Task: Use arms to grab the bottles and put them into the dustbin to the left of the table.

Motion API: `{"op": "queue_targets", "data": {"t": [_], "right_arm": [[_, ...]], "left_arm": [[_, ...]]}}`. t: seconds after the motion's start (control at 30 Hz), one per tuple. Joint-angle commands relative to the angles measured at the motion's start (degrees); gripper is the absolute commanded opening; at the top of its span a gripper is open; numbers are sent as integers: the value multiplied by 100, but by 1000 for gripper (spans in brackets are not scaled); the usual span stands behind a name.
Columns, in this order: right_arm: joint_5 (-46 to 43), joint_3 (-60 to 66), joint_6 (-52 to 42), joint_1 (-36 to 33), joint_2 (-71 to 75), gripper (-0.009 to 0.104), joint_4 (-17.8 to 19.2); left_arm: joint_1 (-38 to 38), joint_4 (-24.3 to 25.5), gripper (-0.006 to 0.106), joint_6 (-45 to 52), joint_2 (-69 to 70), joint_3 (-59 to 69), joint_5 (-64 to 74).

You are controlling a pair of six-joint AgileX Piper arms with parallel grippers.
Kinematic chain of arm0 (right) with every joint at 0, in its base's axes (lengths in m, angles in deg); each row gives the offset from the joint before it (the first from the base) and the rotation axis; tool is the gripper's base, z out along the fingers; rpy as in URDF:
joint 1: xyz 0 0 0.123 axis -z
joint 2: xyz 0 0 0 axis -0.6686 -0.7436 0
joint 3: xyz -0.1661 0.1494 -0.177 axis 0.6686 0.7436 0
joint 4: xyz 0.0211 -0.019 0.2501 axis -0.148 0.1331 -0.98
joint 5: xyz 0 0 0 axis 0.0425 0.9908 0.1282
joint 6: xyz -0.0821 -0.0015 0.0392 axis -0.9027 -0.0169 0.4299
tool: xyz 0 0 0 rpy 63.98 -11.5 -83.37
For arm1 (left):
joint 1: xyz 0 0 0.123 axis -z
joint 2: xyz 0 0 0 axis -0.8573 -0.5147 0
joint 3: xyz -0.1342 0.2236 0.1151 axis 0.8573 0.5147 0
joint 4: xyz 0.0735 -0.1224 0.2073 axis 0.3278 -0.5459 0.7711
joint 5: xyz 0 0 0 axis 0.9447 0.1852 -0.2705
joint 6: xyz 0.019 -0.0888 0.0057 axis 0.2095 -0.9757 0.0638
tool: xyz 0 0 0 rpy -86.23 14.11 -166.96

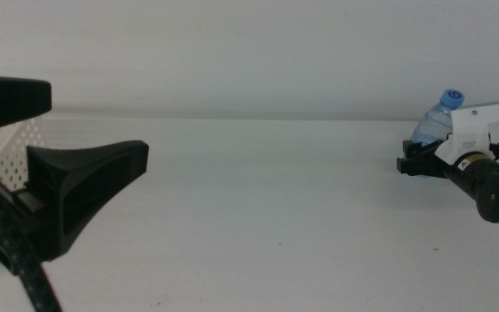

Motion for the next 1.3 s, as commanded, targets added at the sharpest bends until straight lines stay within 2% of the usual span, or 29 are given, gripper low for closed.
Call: {"op": "queue_targets", "data": {"t": [0.0,0.17,0.27,0.37,0.5,0.7,0.87,1.07,1.27], "right_arm": [[-57,-56,-54,23,-80,79,77],[-61,-131,-54,23,-166,72,155],[-61,-169,-54,11,-180,59,310],[-61,-197,-54,1,-180,39,448],[160,-197,-54,-34,-73,-2,483],[898,-256,-51,-454,813,-2,522],[2252,-984,108,-1290,1168,-2,712],[2657,-2113,785,-2519,620,-2,1312],[3294,-3311,1036,-3354,-150,-2,1371]], "left_arm": [[43,-10,94,-1,28,22,7],[43,-10,94,-1,28,22,7],[43,-10,94,-1,28,22,7],[43,-10,94,-1,28,22,7],[43,-10,94,-1,28,22,7],[43,-10,94,-1,28,22,7],[43,-10,94,-1,28,22,7],[43,-10,94,-1,28,22,7],[43,-10,94,-1,28,22,7]]}}
